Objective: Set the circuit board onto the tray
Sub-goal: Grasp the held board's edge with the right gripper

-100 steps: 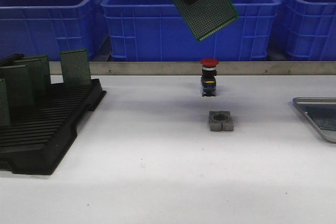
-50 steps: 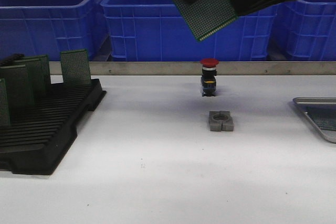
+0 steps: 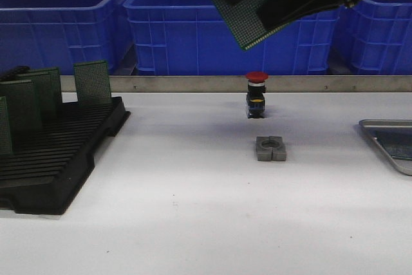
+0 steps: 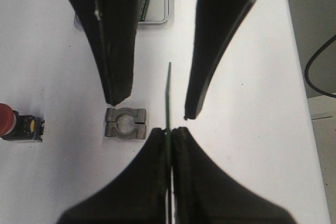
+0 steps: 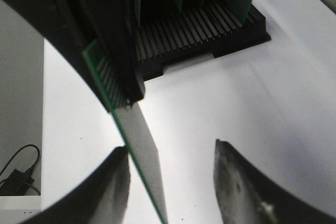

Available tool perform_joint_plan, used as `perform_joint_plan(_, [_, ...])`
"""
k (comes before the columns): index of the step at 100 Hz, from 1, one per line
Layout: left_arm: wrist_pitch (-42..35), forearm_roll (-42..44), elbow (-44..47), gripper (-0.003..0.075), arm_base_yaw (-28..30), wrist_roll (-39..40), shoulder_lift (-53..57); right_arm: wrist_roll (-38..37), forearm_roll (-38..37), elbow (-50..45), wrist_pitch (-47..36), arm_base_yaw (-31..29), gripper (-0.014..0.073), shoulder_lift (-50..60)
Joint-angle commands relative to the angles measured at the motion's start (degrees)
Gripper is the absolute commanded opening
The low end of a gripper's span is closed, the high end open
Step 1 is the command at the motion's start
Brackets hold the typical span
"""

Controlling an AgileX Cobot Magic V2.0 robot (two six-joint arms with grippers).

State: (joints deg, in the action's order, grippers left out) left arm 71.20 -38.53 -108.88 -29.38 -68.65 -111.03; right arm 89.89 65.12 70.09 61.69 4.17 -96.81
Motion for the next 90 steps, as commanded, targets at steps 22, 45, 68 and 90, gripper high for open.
perform_joint_plan(22, [1.94, -3.41, -1.68, -0.0018, -0.39, 0.61, 3.22, 0.90, 5.78, 1.73, 1.41, 0.05, -0.0026, 2.31])
perform_joint_plan(45, [1.94, -3.41, -1.68, 0.0009, -0.39, 0.61, 3.22, 0.90, 5.82, 1.73, 1.33, 0.05, -0.0069, 2.31])
perform_joint_plan(68, [1.94, -3.41, -1.68, 0.0416, -0.39, 0.61, 3.22, 0.84, 5.82, 1.73, 1.39, 0.05, -0.0069, 2.31])
perform_joint_plan(90, [1.84, -3.41, -1.68, 0.0566, -0.39, 0.61, 3.22, -1.26, 4.75, 1.73, 1.70, -0.95, -0.0069, 2.44])
